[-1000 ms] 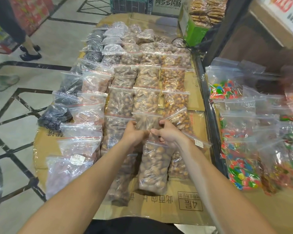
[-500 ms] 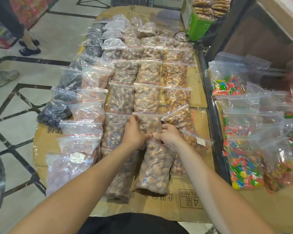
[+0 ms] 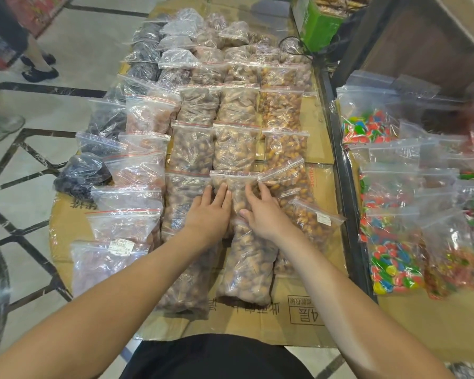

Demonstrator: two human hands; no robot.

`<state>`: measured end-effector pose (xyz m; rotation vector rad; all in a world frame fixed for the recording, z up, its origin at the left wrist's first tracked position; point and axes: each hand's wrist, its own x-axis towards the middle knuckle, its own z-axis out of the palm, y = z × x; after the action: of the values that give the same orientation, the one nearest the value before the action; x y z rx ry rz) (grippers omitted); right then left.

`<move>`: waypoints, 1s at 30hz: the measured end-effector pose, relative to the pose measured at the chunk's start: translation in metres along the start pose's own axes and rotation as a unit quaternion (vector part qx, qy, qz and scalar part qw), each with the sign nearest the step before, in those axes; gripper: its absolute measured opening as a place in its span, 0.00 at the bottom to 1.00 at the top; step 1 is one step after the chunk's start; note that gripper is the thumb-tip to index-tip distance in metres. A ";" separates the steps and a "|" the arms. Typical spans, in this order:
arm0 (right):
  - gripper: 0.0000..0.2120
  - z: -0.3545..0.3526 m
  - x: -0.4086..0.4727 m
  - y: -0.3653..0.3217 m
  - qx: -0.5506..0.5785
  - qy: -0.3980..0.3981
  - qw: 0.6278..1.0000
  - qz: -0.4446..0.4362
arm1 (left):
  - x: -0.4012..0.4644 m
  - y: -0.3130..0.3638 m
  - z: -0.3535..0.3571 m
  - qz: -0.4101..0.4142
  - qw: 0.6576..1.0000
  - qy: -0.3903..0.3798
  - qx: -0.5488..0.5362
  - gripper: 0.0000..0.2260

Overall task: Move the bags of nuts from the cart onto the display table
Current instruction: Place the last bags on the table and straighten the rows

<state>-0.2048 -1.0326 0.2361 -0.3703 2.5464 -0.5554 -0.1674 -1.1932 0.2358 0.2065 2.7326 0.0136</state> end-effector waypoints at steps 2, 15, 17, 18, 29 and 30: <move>0.34 0.003 -0.001 -0.005 -0.079 -0.013 0.997 -0.004 | 0.000 0.010 -0.001 0.001 0.999 0.026 -0.029 0.33; 0.30 0.004 -0.012 0.004 0.024 -0.004 1.000 0.017 | 0.003 0.007 -0.001 0.006 0.997 -0.066 -0.026 0.34; 0.29 0.009 -0.020 0.010 0.015 0.006 1.000 0.010 | 0.000 0.006 0.002 -0.001 0.998 -0.063 -0.028 0.34; 0.29 0.011 -0.024 0.010 0.015 0.014 1.000 0.012 | 0.001 0.008 0.002 -0.007 0.997 -0.066 -0.026 0.33; 0.22 0.035 -0.066 0.014 0.020 0.110 0.994 -0.017 | -0.013 0.018 0.016 0.032 0.999 -0.015 0.020 0.30; 0.22 0.038 -0.066 0.013 0.017 0.104 0.994 -0.019 | -0.009 0.020 0.014 0.027 0.999 -0.015 0.026 0.30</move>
<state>-0.1317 -1.0100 0.2273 -0.3657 2.7297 -0.6834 -0.1513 -1.1751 0.2268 0.2914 2.6980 -0.0450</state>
